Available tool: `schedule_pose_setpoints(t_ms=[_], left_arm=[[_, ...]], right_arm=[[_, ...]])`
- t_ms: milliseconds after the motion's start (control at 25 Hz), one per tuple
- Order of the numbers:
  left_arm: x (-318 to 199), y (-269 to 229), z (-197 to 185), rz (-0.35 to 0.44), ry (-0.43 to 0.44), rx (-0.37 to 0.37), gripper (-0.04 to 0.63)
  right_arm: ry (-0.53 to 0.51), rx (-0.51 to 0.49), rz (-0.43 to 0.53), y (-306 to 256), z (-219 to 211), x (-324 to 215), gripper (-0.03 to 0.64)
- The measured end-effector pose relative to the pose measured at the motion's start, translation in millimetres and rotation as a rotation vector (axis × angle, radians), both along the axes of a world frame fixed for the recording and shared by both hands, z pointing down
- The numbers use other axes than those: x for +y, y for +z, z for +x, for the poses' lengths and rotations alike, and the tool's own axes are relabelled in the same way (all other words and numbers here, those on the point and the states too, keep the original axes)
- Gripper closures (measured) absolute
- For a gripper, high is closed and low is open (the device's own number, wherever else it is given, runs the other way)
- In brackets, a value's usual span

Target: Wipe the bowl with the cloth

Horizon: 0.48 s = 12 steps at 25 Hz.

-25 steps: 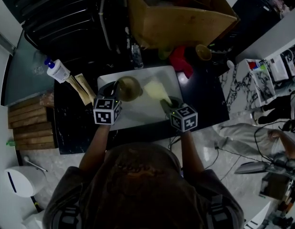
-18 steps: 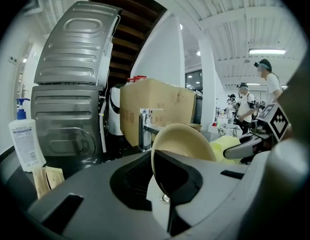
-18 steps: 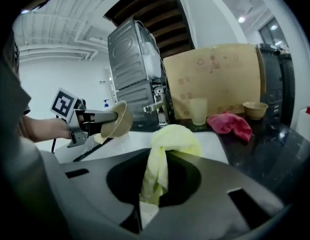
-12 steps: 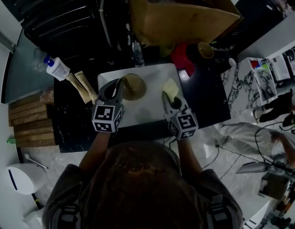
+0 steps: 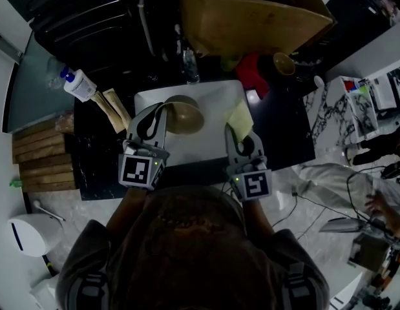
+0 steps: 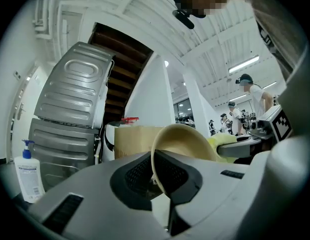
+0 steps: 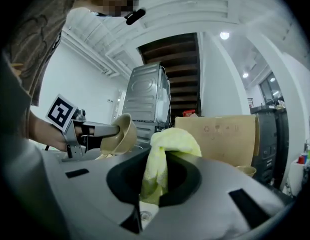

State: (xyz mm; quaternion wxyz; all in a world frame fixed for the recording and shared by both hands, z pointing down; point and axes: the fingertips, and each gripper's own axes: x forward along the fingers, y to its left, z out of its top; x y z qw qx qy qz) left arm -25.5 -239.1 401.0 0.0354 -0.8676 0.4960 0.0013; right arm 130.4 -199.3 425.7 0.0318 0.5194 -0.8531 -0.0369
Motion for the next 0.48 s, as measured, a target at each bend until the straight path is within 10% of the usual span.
schedule_pose_setpoints(t_ms=[480], left_arm=[[1.0, 5.7, -2.0, -0.017, -0.010, -0.010, 0.577]], right_arm=[[0.026, -0.011, -0.008, 1.6, 0.2, -2.4, 0.600]])
